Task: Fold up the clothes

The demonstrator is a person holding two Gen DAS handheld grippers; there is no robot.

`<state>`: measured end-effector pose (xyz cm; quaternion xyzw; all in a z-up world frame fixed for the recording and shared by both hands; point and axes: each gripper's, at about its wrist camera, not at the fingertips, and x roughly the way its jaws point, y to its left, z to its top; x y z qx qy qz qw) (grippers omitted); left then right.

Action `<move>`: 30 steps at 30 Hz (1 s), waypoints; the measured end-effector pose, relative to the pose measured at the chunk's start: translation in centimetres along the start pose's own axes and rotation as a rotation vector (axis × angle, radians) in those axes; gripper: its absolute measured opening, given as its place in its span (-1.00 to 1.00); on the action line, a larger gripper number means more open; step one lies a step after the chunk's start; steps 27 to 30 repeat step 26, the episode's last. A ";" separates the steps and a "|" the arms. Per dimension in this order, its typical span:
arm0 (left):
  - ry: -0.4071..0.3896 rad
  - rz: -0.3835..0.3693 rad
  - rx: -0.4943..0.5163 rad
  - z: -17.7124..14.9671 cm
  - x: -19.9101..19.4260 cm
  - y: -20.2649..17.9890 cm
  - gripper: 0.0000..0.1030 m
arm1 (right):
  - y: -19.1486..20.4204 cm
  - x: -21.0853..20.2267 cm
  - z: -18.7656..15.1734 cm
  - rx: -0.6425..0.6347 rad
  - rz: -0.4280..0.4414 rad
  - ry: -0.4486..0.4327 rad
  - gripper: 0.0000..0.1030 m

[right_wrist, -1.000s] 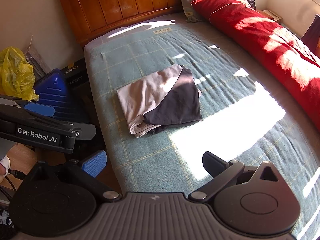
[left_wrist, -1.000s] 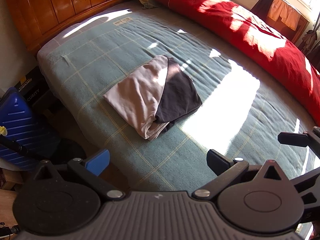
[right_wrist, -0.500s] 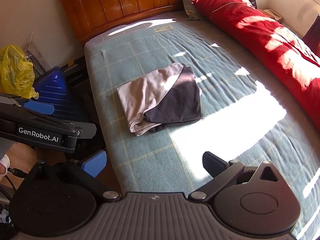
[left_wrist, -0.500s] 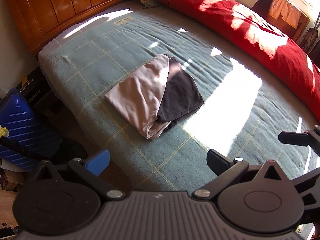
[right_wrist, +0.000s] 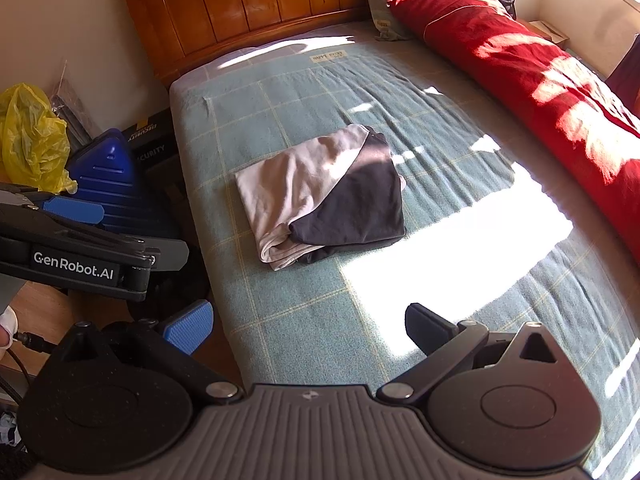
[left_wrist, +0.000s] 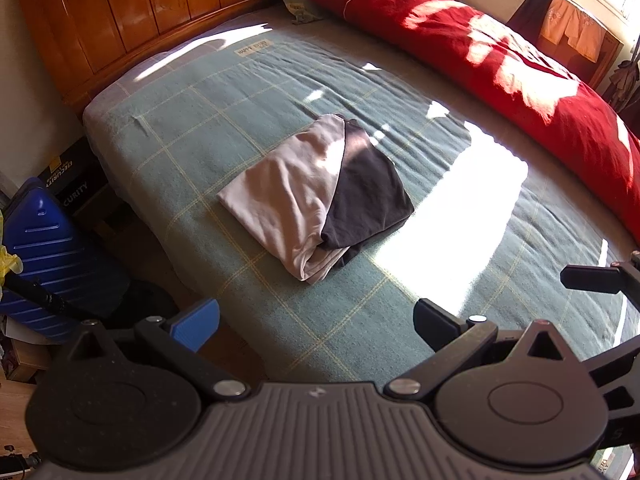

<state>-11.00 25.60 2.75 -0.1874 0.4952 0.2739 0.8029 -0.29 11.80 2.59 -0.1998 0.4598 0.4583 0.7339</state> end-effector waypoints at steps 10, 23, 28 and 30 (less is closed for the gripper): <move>-0.009 -0.010 0.007 -0.2 -0.2 0.1 0.99 | 0.2 -0.2 0.0 -0.005 -0.008 -0.007 1.00; -0.009 0.016 -0.008 -0.4 0.0 0.4 0.99 | 0.5 -0.4 0.0 -0.012 -0.014 -0.012 1.00; -0.017 0.020 -0.013 -0.4 -0.1 0.5 0.99 | 0.6 -0.4 -0.1 -0.013 -0.014 -0.011 1.00; -0.017 0.020 -0.013 -0.4 -0.1 0.5 0.99 | 0.6 -0.4 -0.1 -0.013 -0.014 -0.011 1.00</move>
